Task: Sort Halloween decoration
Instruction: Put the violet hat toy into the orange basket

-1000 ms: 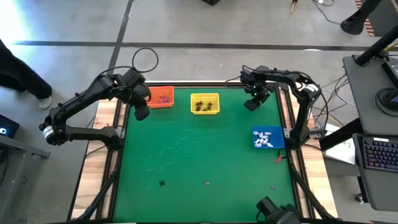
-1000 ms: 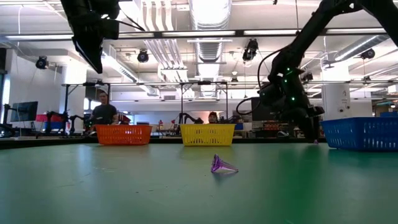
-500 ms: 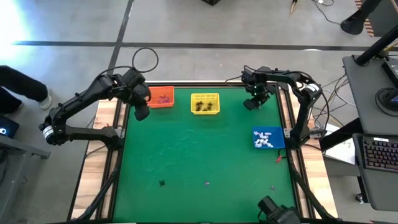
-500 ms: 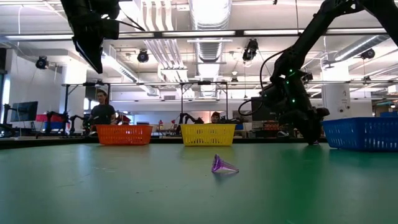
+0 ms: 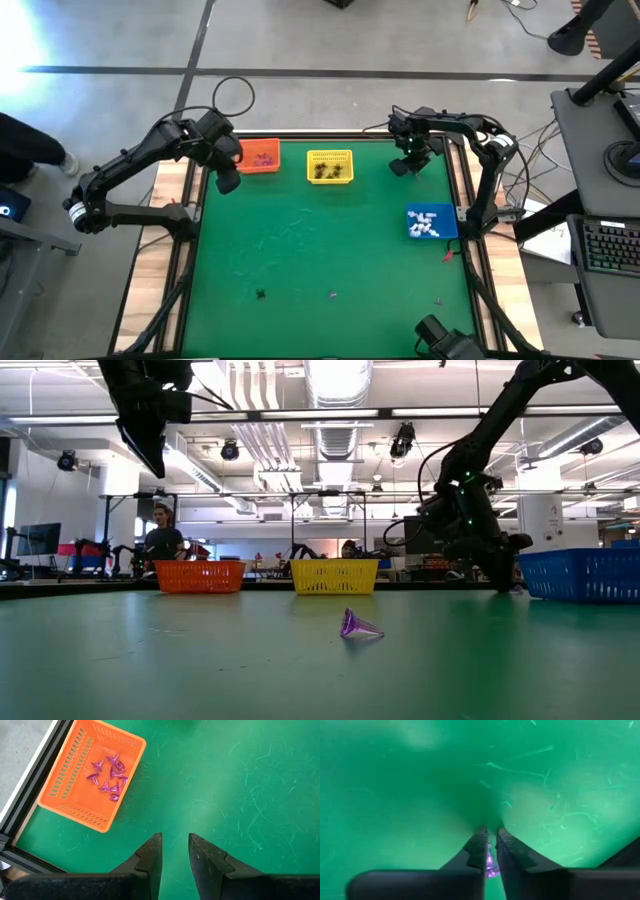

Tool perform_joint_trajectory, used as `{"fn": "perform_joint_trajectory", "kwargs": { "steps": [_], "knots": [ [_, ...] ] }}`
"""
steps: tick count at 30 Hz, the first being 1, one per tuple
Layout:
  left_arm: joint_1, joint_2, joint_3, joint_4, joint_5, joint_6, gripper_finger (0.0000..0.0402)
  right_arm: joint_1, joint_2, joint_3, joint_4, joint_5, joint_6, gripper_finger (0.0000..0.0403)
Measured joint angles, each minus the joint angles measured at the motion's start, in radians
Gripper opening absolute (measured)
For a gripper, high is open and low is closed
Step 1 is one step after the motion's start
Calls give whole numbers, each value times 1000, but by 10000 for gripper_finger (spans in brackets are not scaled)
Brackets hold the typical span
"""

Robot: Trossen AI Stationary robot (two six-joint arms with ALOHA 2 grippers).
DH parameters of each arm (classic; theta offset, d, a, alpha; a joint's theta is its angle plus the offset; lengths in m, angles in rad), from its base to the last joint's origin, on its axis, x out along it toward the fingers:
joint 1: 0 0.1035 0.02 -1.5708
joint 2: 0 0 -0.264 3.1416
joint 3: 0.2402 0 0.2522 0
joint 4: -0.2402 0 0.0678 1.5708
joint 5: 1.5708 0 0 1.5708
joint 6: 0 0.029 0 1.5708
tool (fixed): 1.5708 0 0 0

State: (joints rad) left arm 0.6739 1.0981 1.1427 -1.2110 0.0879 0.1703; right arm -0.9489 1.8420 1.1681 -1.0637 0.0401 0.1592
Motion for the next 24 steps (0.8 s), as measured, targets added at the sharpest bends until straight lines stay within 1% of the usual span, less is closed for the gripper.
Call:
{"fn": "perform_joint_trajectory", "kwargs": {
  "steps": [2, 4, 12, 17, 20, 24],
  "knots": [
    [0, 0, 0, 0, 0, 0, 77, 0, -3, -1, 0, 1, 0, 15],
    [0, 0, 0, 0, 0, 0, 77, 0, -10, -2, 0, 5, 0, 11],
    [0, 0, 0, 0, 0, 8, 77, -2, -51, -6, -4, 29, -11, 9],
    [0, 0, 0, 0, 0, 8, 77, -1, -107, -6, -5, 20, -25, 9],
    [0, 0, 0, 0, 0, 8, 77, -1, -137, -5, -7, 19, -21, 18],
    [0, 0, 0, 0, 0, 8, 77, 0, -167, -4, -23, 15, -20, 50]
  ]
}}
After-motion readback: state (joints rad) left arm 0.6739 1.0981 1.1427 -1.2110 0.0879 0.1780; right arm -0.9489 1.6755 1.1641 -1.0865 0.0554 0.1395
